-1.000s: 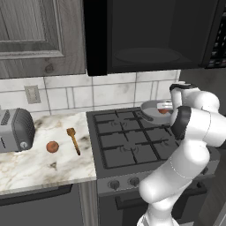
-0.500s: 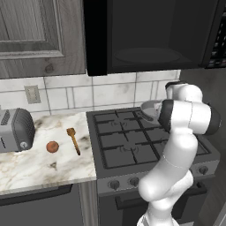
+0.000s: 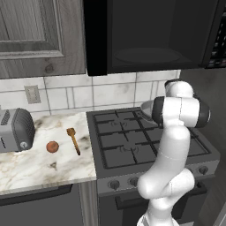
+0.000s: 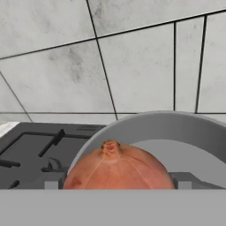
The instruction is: Put the onion and onion in the pot. Retrieve the spatula and lightly stir the vegetables in the pot.
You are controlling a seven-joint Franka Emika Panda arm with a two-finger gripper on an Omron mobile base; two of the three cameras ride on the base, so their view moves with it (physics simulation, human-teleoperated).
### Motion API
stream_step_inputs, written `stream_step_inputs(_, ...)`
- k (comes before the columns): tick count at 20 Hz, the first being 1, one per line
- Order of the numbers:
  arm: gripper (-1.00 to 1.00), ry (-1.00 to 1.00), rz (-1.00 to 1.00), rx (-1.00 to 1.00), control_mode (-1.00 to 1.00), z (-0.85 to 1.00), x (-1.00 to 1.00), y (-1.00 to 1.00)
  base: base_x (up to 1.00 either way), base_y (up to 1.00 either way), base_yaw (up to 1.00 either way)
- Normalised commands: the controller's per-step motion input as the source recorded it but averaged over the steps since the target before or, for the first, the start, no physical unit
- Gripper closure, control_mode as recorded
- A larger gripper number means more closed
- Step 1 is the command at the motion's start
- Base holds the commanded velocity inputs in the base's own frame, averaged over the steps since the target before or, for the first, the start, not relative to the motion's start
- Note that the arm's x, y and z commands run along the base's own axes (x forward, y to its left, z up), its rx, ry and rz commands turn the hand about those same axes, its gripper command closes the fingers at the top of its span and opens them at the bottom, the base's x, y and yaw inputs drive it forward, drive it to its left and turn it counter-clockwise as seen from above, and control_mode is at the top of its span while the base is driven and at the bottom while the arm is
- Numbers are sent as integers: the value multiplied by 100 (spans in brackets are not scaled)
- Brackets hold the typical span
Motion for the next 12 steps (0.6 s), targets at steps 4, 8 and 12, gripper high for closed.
stream_step_inputs(4,100,0,0,0,-100,-18,8,-2,0,0,0)
stream_step_inputs(8,100,0,0,0,-100,-11,16,0,0,0,0)
stream_step_inputs(12,100,0,0,0,-100,-2,25,0,0,0,0)
